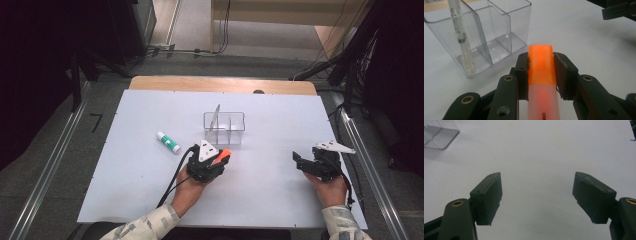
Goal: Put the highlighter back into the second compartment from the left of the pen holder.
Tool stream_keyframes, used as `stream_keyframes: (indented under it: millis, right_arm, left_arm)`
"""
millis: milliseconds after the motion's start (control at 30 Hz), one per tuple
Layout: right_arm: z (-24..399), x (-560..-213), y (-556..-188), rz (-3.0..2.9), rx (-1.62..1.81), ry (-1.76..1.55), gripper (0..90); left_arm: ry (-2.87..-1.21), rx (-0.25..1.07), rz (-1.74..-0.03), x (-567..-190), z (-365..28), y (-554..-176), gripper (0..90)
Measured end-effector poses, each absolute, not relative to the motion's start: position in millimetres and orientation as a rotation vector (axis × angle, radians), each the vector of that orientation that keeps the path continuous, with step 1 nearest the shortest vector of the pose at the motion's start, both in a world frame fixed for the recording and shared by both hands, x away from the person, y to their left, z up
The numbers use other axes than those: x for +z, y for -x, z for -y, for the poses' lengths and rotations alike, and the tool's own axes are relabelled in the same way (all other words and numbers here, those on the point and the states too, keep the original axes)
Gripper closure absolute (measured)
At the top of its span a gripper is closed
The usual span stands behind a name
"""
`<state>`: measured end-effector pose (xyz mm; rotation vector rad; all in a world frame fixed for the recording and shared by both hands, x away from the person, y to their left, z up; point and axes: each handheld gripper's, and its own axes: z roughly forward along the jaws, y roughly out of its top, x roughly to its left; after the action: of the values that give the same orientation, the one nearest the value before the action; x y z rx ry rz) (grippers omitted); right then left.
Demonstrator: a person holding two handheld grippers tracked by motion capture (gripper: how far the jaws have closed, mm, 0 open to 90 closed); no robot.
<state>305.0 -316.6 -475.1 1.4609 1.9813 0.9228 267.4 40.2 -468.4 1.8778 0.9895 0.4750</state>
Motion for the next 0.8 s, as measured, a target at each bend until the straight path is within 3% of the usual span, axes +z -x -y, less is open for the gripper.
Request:
stream_keyframes:
  millis: [800]
  right_arm:
    - [316, -475, -306, -1.983, 0.926, -1.458, 22.3]
  left_arm:
    - [-1.819, 0.528, -1.018, -438, -38, -301, 67.5]
